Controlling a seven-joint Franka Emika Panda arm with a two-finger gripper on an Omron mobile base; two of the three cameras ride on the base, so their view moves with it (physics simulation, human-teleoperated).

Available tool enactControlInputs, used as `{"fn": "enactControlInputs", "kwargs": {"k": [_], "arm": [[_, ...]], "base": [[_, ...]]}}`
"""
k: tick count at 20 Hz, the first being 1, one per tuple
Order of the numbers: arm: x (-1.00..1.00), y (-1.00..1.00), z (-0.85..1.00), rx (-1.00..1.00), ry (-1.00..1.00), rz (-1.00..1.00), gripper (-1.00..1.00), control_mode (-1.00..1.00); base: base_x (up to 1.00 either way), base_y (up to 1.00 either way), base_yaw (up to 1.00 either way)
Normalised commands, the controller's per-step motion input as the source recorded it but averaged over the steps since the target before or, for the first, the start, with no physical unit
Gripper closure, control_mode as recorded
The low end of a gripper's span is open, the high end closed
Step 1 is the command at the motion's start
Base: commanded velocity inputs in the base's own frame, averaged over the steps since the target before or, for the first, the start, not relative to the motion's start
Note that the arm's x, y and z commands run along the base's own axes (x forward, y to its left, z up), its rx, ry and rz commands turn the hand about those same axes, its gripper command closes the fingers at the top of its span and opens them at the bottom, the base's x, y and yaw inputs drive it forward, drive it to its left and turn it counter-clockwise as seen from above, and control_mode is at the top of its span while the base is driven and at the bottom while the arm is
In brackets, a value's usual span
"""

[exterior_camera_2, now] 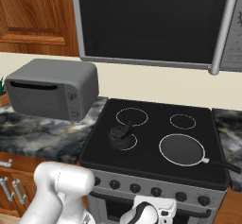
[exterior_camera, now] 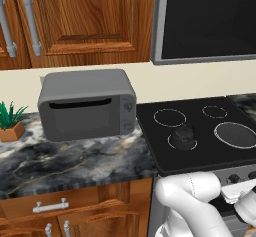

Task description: Pick the pan from the cabinet and place it on the stove. Then turn on the stove burner for the pan.

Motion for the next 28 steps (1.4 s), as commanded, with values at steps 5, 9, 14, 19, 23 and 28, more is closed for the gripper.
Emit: {"fn": "enactControlInputs", "kwargs": {"k": [5, 9, 14, 19, 23, 28], "arm": [[0.00, -0.04, 0.13, -0.27, 0.00, 0.01, 1.00, -1.00], [0.00, -0.06, 0.25, -0.34, 0.00, 0.00, 1.00, -1.00], [0.00, -0.09, 0.23, -0.35, 0.00, 0.00, 1.00, -1.00], [-0.07, -0.04, 0.15, -0.36, 0.00, 0.00, 1.00, -1.00], [-0.16, 0.00, 0.11, -0.37, 0.00, 0.00, 1.00, -1.00], [-0.15, -0.03, 0.08, -0.36, 0.00, 0.00, 1.00, -1.00]], "base": [[0.00, 0.00, 0.00], [0.00, 0.00, 0.00], [0.00, 0.00, 0.00], [0.00, 0.00, 0.00], [0.00, 0.00, 0.00], [0.00, 0.00, 0.00]]}}
